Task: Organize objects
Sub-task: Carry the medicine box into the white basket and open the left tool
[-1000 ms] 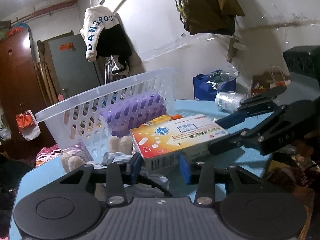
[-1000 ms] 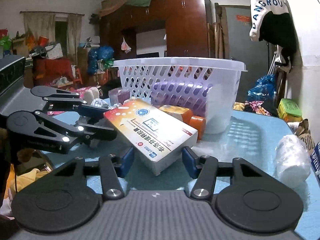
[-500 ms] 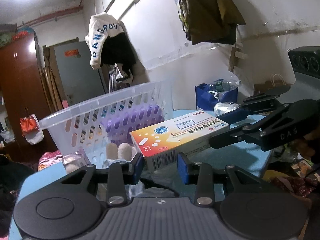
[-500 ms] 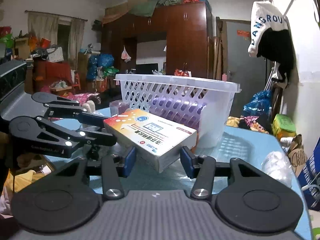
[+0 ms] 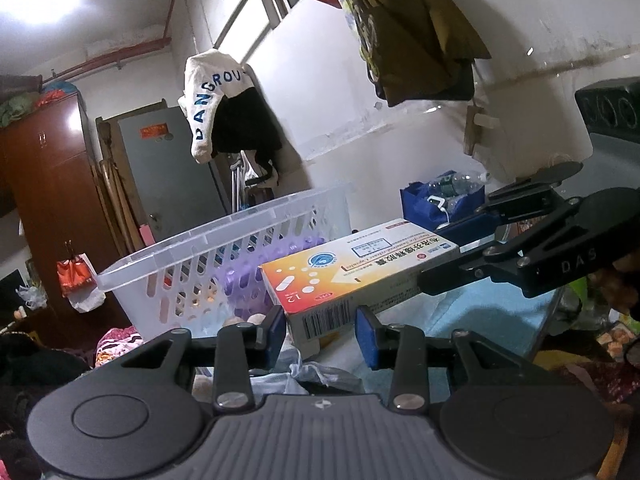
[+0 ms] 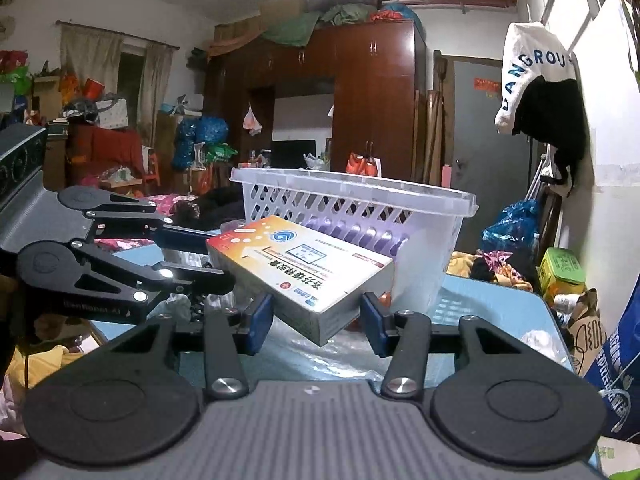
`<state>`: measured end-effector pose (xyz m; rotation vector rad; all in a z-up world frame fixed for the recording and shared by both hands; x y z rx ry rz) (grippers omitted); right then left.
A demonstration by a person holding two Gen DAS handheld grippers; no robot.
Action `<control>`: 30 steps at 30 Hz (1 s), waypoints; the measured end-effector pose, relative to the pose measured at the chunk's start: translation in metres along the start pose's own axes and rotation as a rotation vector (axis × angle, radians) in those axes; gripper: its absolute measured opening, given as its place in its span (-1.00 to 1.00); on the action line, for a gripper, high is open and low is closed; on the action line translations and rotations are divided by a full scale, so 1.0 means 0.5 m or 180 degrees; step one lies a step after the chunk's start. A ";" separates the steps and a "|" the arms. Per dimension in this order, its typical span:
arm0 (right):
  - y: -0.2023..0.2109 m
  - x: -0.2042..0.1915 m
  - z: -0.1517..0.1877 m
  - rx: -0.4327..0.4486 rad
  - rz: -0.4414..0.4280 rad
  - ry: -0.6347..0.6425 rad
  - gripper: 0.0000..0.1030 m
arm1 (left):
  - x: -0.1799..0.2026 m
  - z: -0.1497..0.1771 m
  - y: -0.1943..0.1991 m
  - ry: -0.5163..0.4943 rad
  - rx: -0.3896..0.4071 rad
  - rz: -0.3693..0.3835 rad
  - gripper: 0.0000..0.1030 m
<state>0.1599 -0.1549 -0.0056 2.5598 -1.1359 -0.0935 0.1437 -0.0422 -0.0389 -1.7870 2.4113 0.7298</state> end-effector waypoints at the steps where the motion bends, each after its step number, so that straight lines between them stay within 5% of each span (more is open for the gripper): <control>1: 0.001 0.000 -0.004 0.0010 0.0003 0.0008 0.01 | -0.003 -0.003 0.002 0.0018 0.0010 -0.0001 -0.18; 17: -0.022 0.030 -0.140 0.0044 -0.0021 0.0219 0.01 | -0.096 -0.128 0.000 0.0309 0.0156 -0.0140 -0.18; 25: -0.124 0.071 -0.224 -0.0206 -0.0014 0.0191 0.00 | -0.203 -0.185 -0.109 0.0457 -0.0215 -0.0199 -0.18; 30: -0.208 0.101 -0.200 -0.0520 -0.0059 0.0026 0.00 | -0.248 -0.166 -0.198 0.0586 -0.0554 -0.0187 -0.18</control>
Point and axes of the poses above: each gripper's, at about its wrist camera, not at the fingertips, and y roughly against the way its jaws point, x to its right, z to its underside, the point moved 10 cm from there along -y, roughly the way its jaws point, and after that the axes turned 7 degrees about -x, right-handed, at the moved point
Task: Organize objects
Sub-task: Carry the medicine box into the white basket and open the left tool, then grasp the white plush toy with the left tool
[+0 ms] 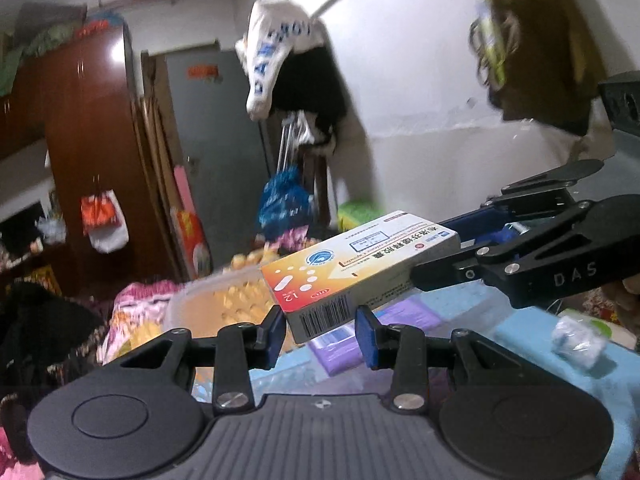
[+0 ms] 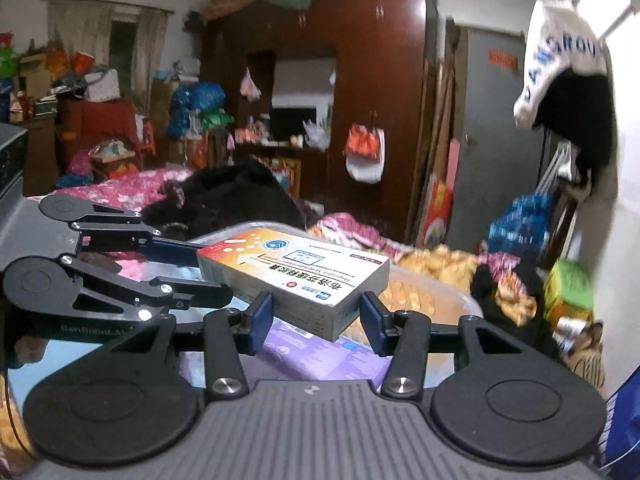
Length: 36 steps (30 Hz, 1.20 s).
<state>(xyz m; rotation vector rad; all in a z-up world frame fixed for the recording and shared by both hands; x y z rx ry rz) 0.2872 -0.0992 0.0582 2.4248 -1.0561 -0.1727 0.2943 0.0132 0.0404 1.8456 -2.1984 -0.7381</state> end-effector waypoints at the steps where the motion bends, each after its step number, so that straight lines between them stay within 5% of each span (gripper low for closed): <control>1: -0.013 0.004 0.006 -0.0051 0.0005 -0.0012 0.00 | -0.002 0.002 -0.010 -0.0006 -0.0040 -0.0018 -0.18; 7: -0.038 0.023 0.023 -0.0176 0.0009 -0.0137 0.05 | -0.008 0.006 -0.040 -0.0020 -0.0077 -0.0135 -0.13; 11: -0.006 0.041 0.022 -0.0050 0.0212 -0.0168 0.94 | -0.008 0.004 -0.003 -0.0119 0.0181 -0.0481 0.71; 12: 0.008 0.046 0.020 0.0017 0.0315 -0.0154 0.99 | -0.011 0.004 0.010 -0.0136 0.0255 -0.0561 0.72; 15: 0.061 0.054 0.050 0.0097 0.0470 -0.0172 1.00 | -0.011 0.013 0.056 -0.0002 0.0363 -0.0535 0.72; 19: 0.142 0.061 0.121 0.0290 0.0323 -0.0448 1.00 | -0.008 0.050 0.124 0.0283 0.0505 -0.0314 0.72; 26: 0.197 0.013 0.259 0.0460 0.0080 -0.0956 1.00 | 0.012 0.179 0.178 0.0293 0.0451 -0.0492 0.73; 36: 0.118 -0.114 0.230 0.0393 -0.0272 -0.0694 0.99 | 0.001 0.294 0.193 0.0686 0.0264 -0.0500 0.73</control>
Point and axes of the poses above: each gripper's, at about its wrist camera, not at the fingertips, and y roughly against the way its jaws point, x to its right, z to its underside, the point moved 10 cm from there along -y, roughly the way its jaws point, and after that the axes turned 7 degrees about -x, right-handed, at the moved point
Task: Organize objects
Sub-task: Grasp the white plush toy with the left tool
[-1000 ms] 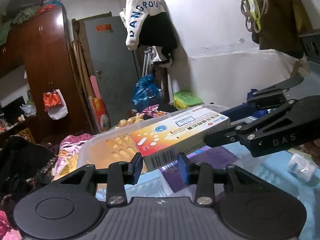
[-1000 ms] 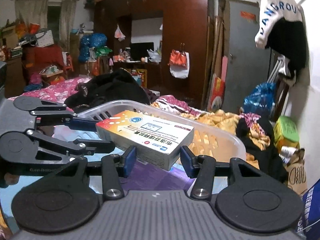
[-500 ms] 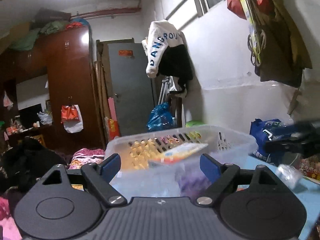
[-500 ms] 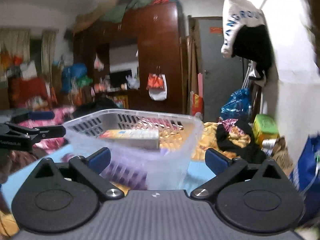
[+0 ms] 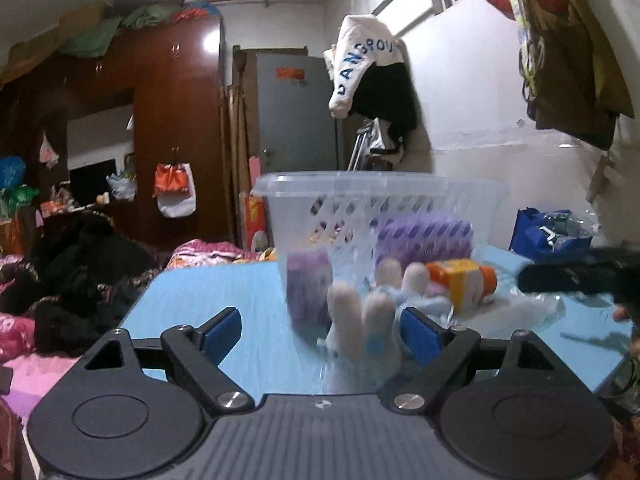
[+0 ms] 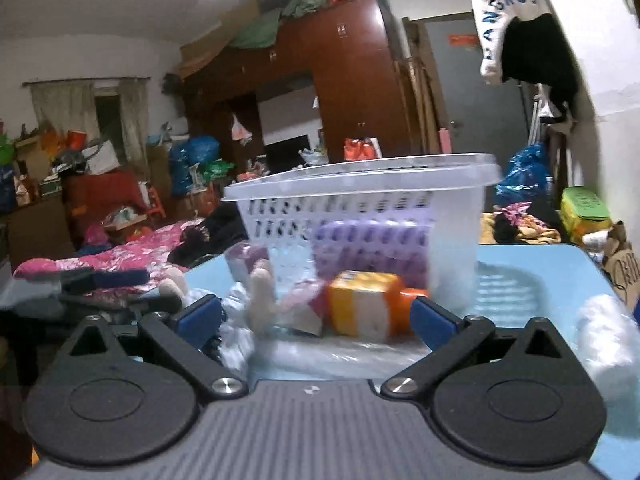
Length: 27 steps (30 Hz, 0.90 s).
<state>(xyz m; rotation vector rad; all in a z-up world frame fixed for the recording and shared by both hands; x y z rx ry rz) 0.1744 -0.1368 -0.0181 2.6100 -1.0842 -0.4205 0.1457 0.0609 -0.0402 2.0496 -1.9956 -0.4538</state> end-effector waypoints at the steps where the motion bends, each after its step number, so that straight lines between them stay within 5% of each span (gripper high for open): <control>1: -0.008 -0.008 0.002 -0.0023 0.0009 0.0039 0.99 | -0.001 0.003 0.000 0.0002 0.0000 -0.0011 0.73; 10: -0.079 -0.056 -0.005 -0.0214 -0.0161 0.0068 0.06 | 0.007 -0.002 -0.003 0.0129 0.0077 0.0045 0.66; 14: -0.083 -0.072 0.008 -0.0288 -0.0176 0.0157 -0.37 | 0.023 -0.001 -0.003 0.0103 0.0068 0.0053 0.41; 21: -0.073 -0.076 0.009 -0.0282 -0.0192 0.0220 -0.51 | 0.046 0.007 -0.016 0.0009 -0.0007 0.0045 -0.19; 27: -0.086 -0.084 0.011 -0.0304 -0.0231 0.0262 -0.70 | 0.055 0.005 -0.009 -0.0010 0.0041 0.0079 -0.42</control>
Point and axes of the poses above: each gripper's, at about its wrist camera, not at the fingertips, and y roughly against the way its jaws point, x to its right, z to its underside, the point moved 10 cm from there along -y, roughly the way its jaws point, and after that the axes turned 7 degrees about -x, right-handed, at the moved point
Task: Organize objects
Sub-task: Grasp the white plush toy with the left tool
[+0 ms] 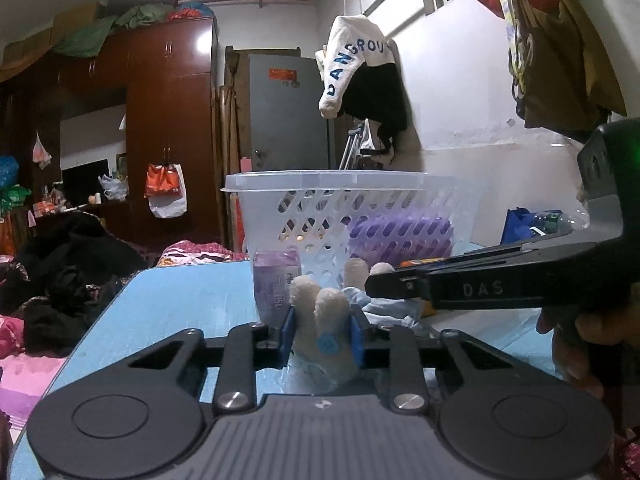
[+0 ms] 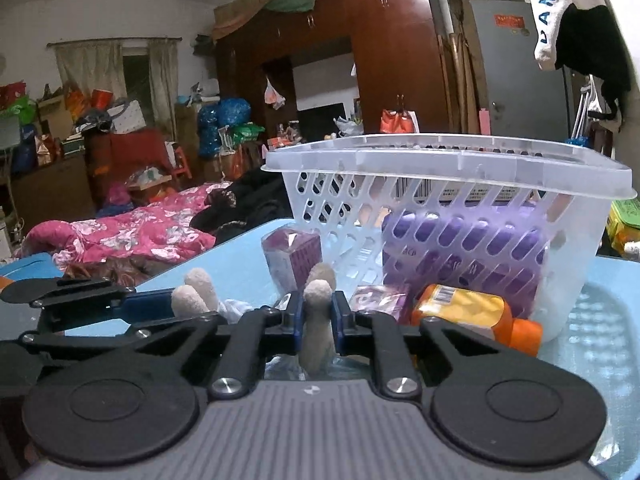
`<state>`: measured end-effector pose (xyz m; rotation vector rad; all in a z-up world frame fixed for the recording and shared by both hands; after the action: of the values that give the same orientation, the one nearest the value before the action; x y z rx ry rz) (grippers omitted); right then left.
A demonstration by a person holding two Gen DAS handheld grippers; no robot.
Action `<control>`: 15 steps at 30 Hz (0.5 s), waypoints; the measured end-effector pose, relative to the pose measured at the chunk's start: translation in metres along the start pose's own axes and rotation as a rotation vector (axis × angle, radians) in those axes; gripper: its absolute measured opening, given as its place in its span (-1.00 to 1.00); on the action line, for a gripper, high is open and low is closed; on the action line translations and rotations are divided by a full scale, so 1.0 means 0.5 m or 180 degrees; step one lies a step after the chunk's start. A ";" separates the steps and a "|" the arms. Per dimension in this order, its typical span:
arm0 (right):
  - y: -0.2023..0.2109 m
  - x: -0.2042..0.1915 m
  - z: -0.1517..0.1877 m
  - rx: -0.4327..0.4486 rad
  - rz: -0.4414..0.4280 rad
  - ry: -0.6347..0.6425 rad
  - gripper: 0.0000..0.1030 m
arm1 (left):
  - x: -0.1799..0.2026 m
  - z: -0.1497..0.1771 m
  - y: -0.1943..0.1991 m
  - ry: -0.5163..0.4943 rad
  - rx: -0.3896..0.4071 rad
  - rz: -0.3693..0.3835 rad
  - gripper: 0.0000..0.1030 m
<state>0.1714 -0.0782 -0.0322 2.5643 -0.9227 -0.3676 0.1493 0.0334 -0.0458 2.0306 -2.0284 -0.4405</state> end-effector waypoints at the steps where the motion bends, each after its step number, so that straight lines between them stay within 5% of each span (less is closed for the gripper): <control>1: 0.002 -0.001 0.000 0.0010 -0.0012 0.0010 -0.71 | 0.000 0.000 0.002 0.0003 0.0010 0.0004 -0.43; 15: 0.058 -0.008 -0.026 0.0303 -0.0050 0.0057 -0.73 | 0.015 -0.035 0.057 -0.0067 0.0329 0.0145 -0.45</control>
<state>0.1572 -0.0928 -0.0075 2.6578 -0.9352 -0.3116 0.1296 0.0247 -0.0193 2.0414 -2.1470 -0.3570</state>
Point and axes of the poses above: each gripper's, at about its wrist camera, not at the fingertips, and y roughly against the way its jaws point, x to its right, z to its underside, the point moved 10 cm from there along -y, roughly the way its jaws point, and after that the axes turned 7 degrees about -x, right-handed, at the moved point
